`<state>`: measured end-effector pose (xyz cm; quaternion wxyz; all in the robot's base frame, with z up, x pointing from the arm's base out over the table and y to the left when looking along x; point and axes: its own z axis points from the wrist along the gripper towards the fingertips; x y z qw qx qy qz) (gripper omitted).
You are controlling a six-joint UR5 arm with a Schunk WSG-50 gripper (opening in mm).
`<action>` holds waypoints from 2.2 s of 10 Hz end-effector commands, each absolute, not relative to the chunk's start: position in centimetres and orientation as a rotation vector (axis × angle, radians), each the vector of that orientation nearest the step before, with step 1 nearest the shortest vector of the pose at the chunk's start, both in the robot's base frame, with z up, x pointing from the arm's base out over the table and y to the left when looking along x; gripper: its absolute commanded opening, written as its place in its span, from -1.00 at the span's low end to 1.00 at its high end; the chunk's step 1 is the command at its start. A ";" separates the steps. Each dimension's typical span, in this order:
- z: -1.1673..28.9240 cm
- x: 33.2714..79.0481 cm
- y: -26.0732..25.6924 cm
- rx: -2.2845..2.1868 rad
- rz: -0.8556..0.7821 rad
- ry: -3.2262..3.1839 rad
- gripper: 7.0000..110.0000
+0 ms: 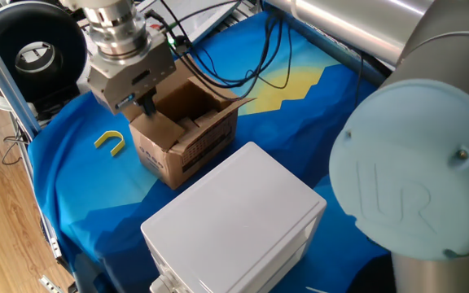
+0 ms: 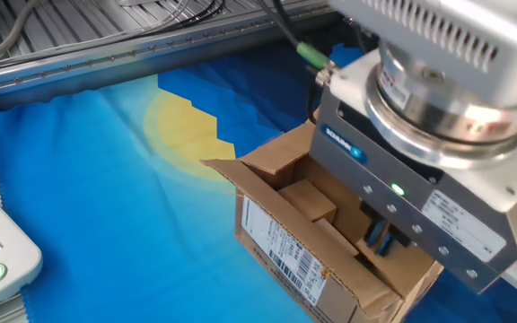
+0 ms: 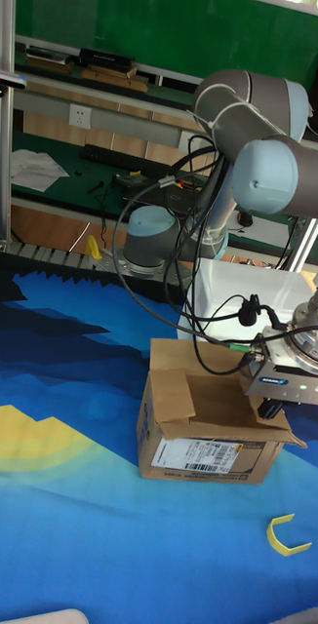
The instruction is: Cover the box
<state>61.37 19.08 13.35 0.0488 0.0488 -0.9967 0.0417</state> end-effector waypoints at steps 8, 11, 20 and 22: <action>12.2 63.4 21.3 0.092 0.031 -3.166 -1.00; 12.2 63.0 19.6 0.100 0.095 -3.136 -1.00; 14.8 63.7 19.8 0.109 -0.034 -3.109 -1.00; 18.0 63.3 20.0 0.113 -0.064 -3.069 -1.00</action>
